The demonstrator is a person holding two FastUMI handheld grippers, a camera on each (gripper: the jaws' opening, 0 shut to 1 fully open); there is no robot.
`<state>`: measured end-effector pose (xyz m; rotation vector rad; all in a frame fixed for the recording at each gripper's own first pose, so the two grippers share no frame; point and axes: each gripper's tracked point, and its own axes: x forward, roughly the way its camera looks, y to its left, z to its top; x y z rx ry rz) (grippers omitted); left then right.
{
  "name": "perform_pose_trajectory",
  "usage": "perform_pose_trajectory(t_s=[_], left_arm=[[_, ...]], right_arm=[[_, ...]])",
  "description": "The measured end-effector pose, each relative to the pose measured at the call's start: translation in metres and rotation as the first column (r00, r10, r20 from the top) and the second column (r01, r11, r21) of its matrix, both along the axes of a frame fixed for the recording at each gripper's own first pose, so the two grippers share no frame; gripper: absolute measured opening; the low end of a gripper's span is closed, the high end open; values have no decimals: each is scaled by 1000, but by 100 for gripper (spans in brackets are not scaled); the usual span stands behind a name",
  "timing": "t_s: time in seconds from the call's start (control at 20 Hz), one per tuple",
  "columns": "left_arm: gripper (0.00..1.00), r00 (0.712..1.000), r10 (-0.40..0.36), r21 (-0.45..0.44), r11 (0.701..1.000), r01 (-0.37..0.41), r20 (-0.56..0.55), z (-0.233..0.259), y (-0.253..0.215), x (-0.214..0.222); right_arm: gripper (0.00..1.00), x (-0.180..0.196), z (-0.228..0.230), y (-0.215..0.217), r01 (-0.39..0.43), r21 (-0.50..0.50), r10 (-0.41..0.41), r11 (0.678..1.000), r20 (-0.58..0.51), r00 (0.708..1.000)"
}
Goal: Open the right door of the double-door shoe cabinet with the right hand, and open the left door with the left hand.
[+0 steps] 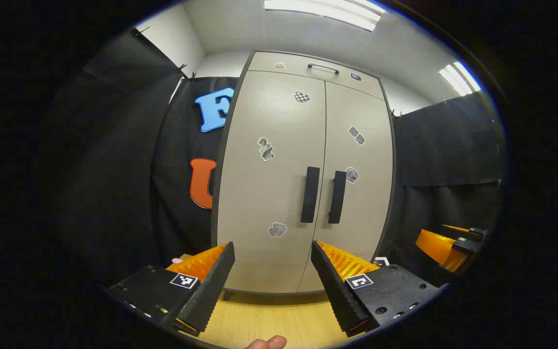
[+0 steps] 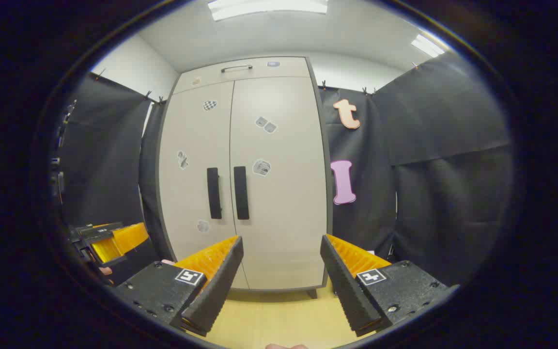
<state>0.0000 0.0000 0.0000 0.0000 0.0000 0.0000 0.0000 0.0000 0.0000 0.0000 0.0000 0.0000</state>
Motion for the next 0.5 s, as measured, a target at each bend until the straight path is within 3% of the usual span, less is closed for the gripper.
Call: perform_pose_trajectory(t_s=[0.5], left_arm=[[95, 1000, 7, 2, 1000, -7, 2, 0, 0, 5]], right_arm=[[100, 5, 0, -6, 26, 1, -26, 1000, -13, 1000]])
